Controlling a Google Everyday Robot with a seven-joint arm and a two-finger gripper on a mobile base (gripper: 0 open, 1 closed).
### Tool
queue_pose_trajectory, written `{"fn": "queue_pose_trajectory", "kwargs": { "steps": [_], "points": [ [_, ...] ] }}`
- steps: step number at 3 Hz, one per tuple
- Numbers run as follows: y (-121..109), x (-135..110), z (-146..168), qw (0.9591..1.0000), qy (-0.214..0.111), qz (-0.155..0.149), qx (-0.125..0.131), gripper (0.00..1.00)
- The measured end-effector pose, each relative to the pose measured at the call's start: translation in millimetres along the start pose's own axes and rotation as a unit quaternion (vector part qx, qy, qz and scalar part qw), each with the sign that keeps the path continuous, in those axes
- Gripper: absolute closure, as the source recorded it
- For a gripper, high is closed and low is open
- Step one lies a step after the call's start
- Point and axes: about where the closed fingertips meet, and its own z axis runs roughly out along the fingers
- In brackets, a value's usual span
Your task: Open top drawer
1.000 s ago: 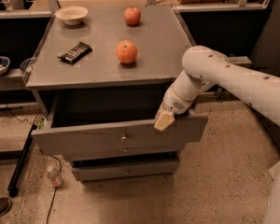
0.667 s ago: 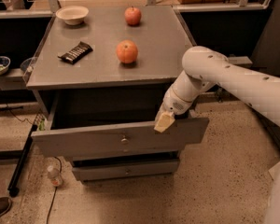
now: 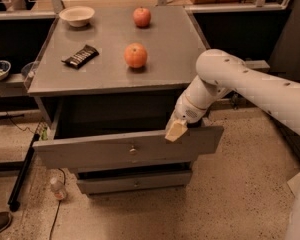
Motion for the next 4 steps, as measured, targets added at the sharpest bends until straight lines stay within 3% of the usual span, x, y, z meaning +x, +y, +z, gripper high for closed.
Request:
{"fn": "queue_pose_trajectory", "kwargs": {
  "steps": [1, 3, 4],
  "points": [
    [14.8, 12.3, -11.6, 0.9993, -0.031, 0.016, -0.015, 1.0],
    [30.8, 22.7, -19.7, 0.9979, -0.053, 0.026, -0.028, 1.0],
    [52.8, 35.6, -27.6, 0.996, -0.071, 0.032, -0.045, 1.0]
  ]
}}
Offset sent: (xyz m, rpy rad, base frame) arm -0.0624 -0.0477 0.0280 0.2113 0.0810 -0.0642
